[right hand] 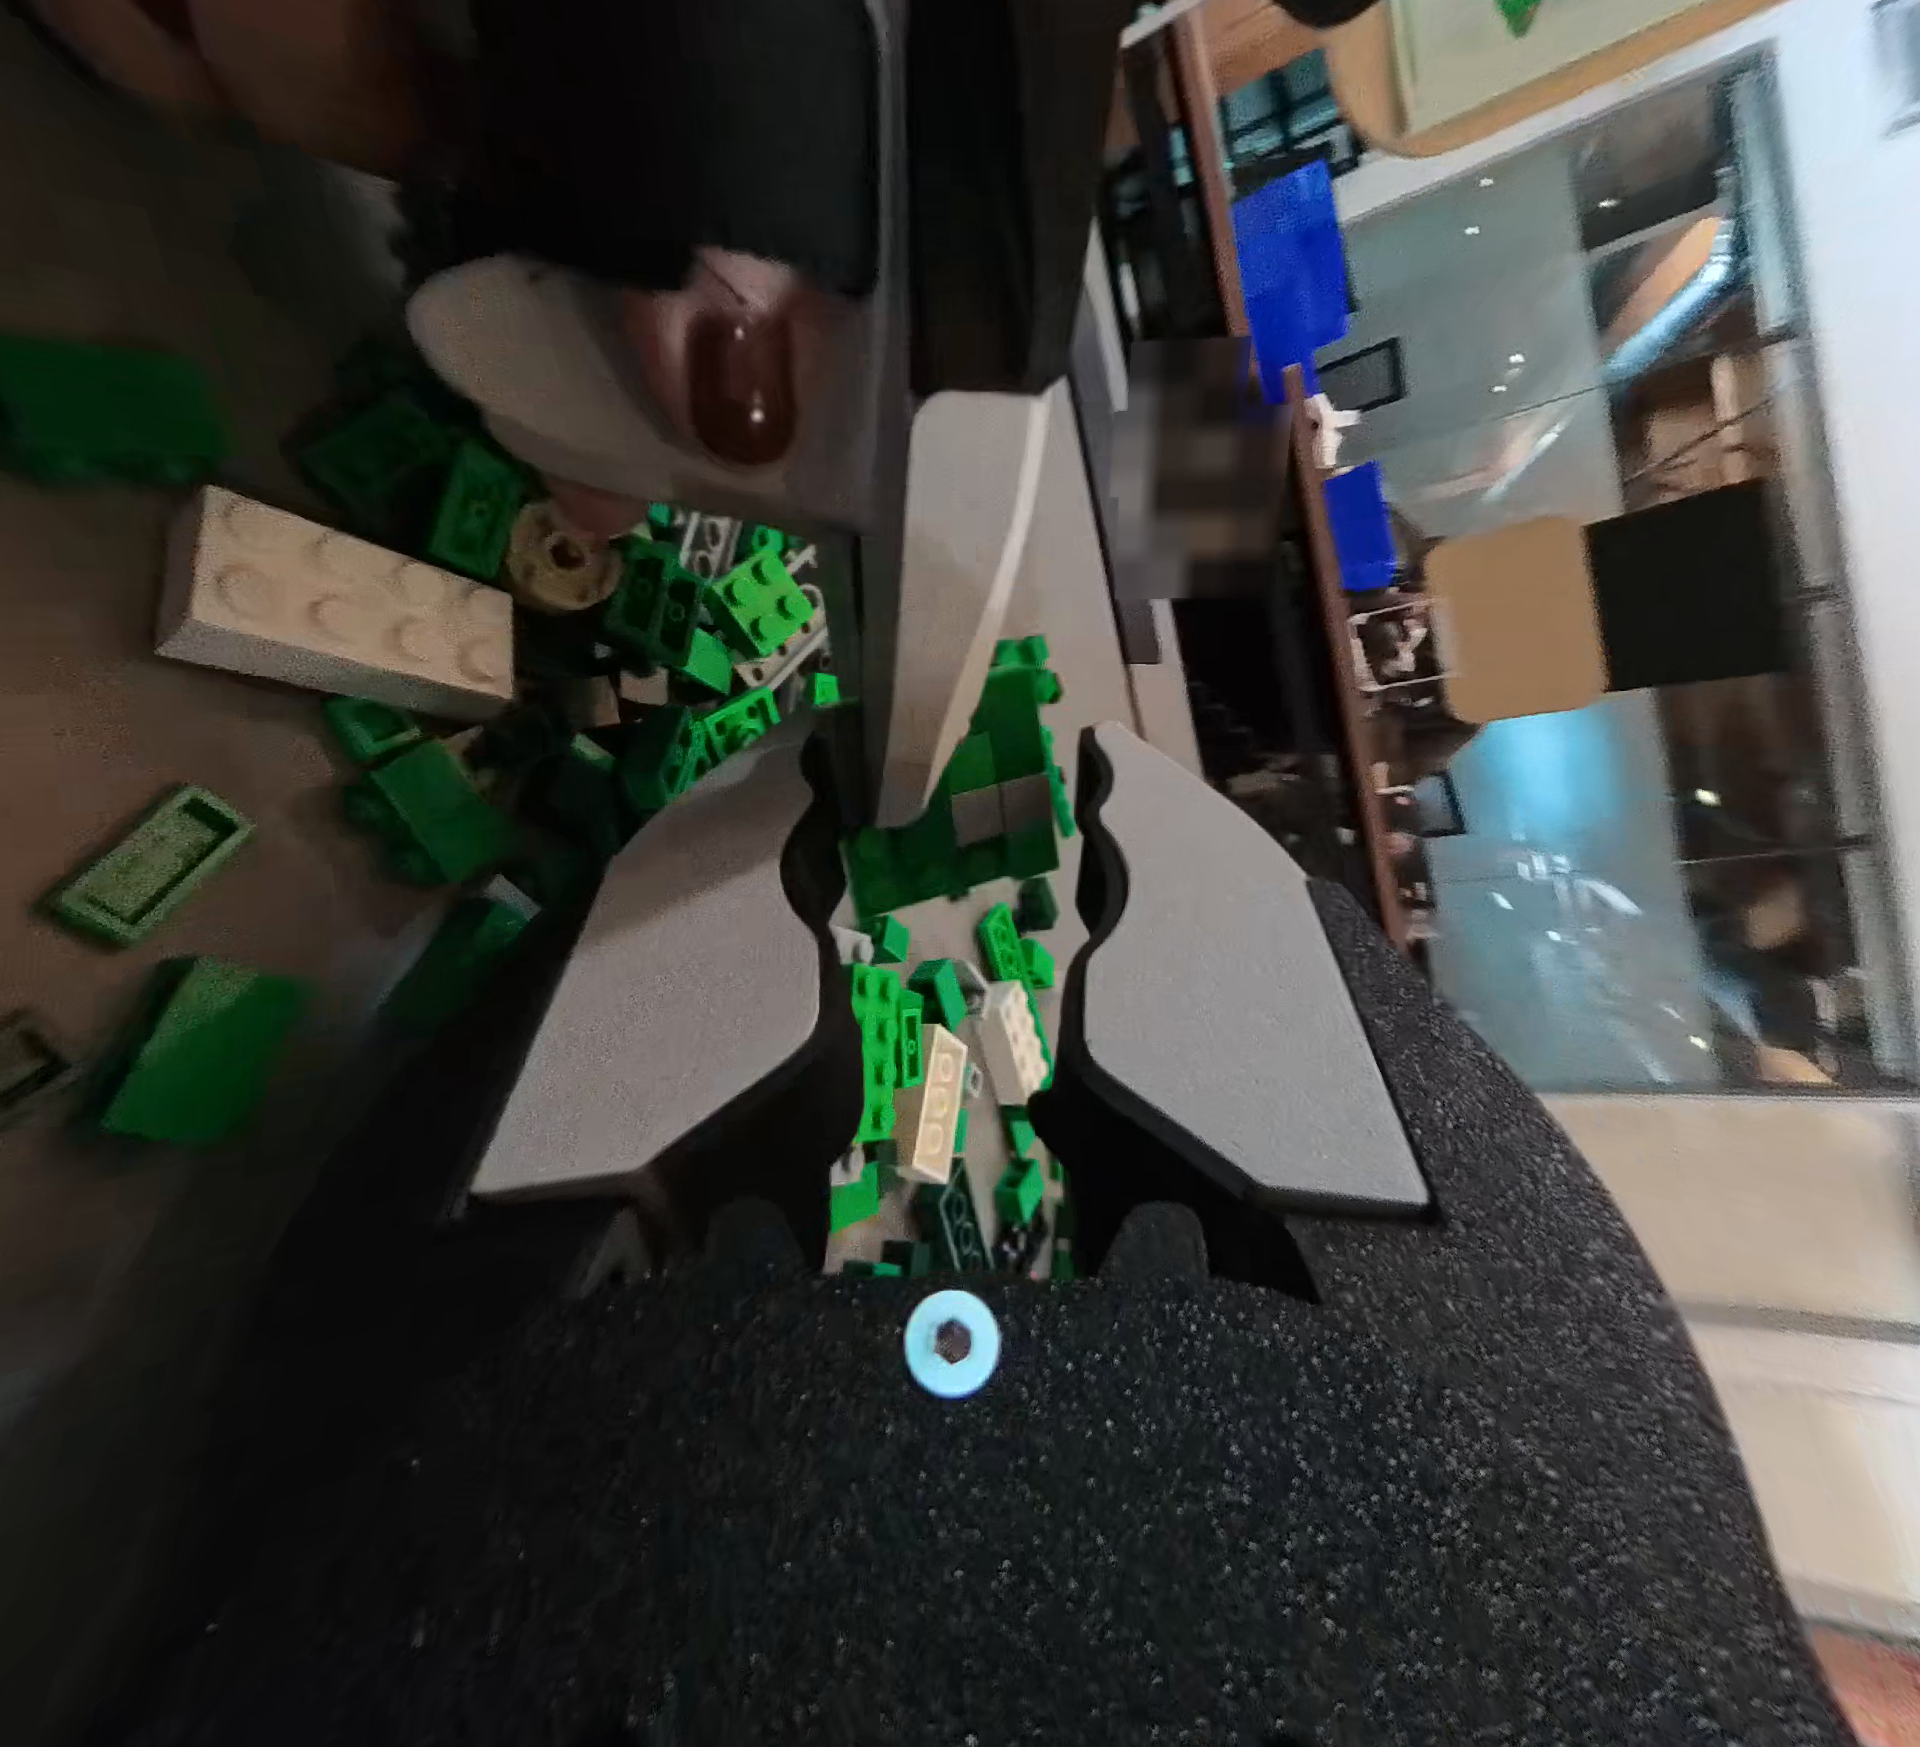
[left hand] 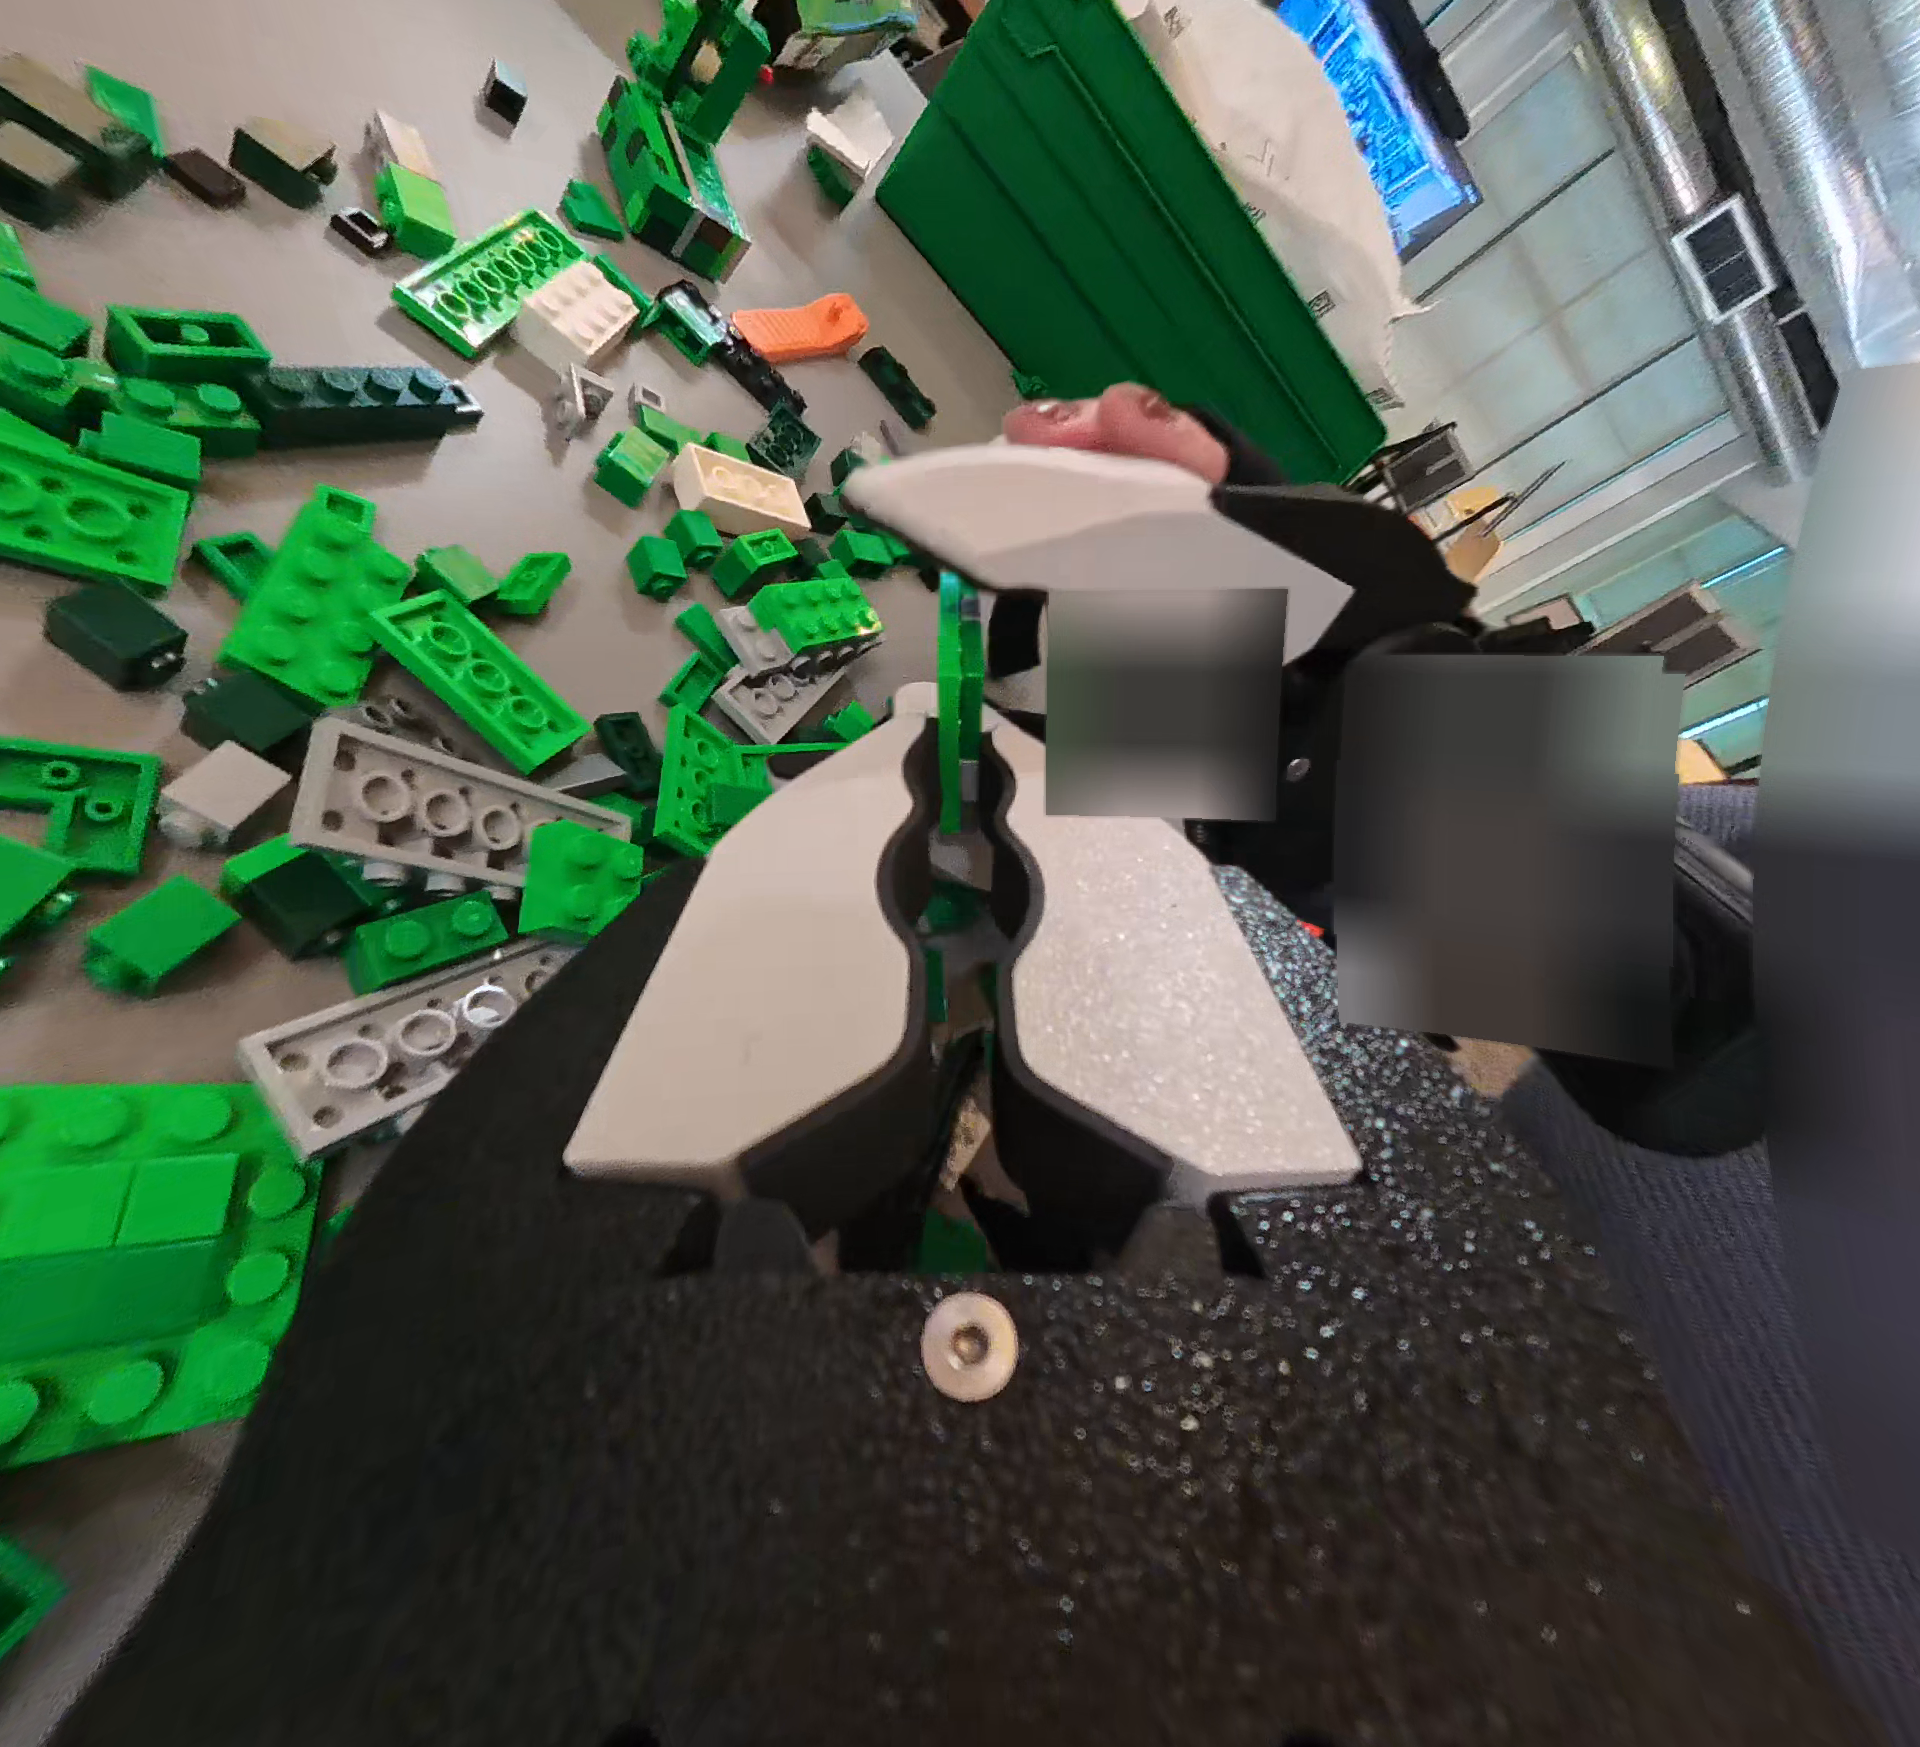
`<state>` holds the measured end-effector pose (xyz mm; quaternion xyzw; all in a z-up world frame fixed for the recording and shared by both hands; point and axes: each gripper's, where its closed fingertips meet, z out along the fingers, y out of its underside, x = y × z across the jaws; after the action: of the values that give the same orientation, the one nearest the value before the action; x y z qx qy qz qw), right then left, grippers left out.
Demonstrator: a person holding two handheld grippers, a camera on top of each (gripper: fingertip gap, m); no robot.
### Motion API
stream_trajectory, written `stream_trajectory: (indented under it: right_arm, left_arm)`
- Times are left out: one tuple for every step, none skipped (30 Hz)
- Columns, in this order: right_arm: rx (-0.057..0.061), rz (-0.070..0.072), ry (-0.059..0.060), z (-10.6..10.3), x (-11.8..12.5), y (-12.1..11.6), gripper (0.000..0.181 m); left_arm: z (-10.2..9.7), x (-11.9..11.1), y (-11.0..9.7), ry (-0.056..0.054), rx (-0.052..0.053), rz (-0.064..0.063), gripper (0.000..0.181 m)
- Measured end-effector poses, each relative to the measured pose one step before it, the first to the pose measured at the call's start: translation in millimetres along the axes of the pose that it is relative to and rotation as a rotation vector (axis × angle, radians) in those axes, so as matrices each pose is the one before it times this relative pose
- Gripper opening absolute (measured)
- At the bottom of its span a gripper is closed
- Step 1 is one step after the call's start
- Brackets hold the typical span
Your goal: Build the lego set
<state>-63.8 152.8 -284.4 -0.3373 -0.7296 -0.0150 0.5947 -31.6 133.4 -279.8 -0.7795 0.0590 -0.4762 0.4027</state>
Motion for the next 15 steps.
stream_trajectory:
  right_arm:
    - [0.0065, -0.0085, -0.0159, -0.33, -2.66, -0.34, 0.039]
    - [0.0034, -0.0173, -0.0069, -0.46, -2.03, -0.05, 0.036]
    - [-0.0018, -0.0081, -0.006, -0.26, -1.48, 0.55, 0.035]
    - [-0.0024, 0.0108, -0.0088, -0.2, -0.85, 0.71, 0.035]
    - [0.0024, 0.0242, -0.0046, -0.58, 0.65, 0.04, 0.035]
    - [0.0033, 0.0292, 0.0027, -0.64, 2.13, -0.39, 0.035]
    - [0.0007, 0.0304, 0.0078, -0.65, 2.98, -0.44, 0.035]
    - [-0.0026, 0.0268, 0.0037, -0.17, 2.44, 0.23, 0.034]
    - [-0.0048, 0.0193, -0.0078, 0.19, 0.17, 0.96, 0.034]
    - [-0.0023, 0.0089, -0.0077, 0.37, -0.97, 0.85, 0.035]
    - [-0.0003, -0.0026, -0.0023, 0.33, -1.15, 0.54, 0.035]
    - [0.0002, -0.0093, 0.0018, 0.11, -0.91, -0.03, 0.035]
    - [-0.0007, -0.0113, 0.0039, -0.08, -0.27, -0.32, 0.035]
    - [0.0001, -0.0078, 0.0028, -0.26, 0.02, -0.56, 0.035]
    - [0.0035, -0.0012, 0.0019, -0.42, 0.26, -0.99, 0.035]
  left_arm:
    - [0.02, 0.09, 0.82, 0.0076, -0.0032, -0.0088, 0.006]
    - [0.45, -0.17, 1.14, 0.0011, -0.0084, -0.0023, 0.006]
    - [0.84, -0.52, 1.51, -0.0089, -0.0132, 0.0126, 0.006]
    - [0.75, -0.57, 1.17, -0.0118, -0.01, 0.0185, 0.006]
    - [0.25, 0.41, -0.29, -0.0033, -0.0005, 0.02, 0.007]
    - [-0.12, 1.48, -1.99, 0.0052, 0.0128, 0.0212, 0.007]
    - [-0.44, 1.65, -2.67, 0.006, 0.0176, 0.0236, 0.008]
    - [-0.31, 1.65, -1.23, 0.006, 0.007, 0.0232, 0.01]
    - [0.26, 2.84, -0.74, 0.0141, 0.0033, 0.017, 0.016]
    - [0.47, 1.7, 0.68, 0.0071, -0.0069, 0.006, 0.022]
    - [0.6, -0.1, 1.35, -0.0045, -0.011, 0.0033, 0.023]
    - [0.3, -0.76, 1.35, -0.01, -0.0116, 0.0028, 0.023]
    - [0.08, -1.18, 0.87, -0.0126, -0.0082, 0.0057, 0.022]
    - [0.15, -1.06, 0.44, -0.0122, -0.0037, 0.0137, 0.019]
    - [-0.33, -1.8, 0.24, -0.0163, -0.0026, 0.0102, 0.015]
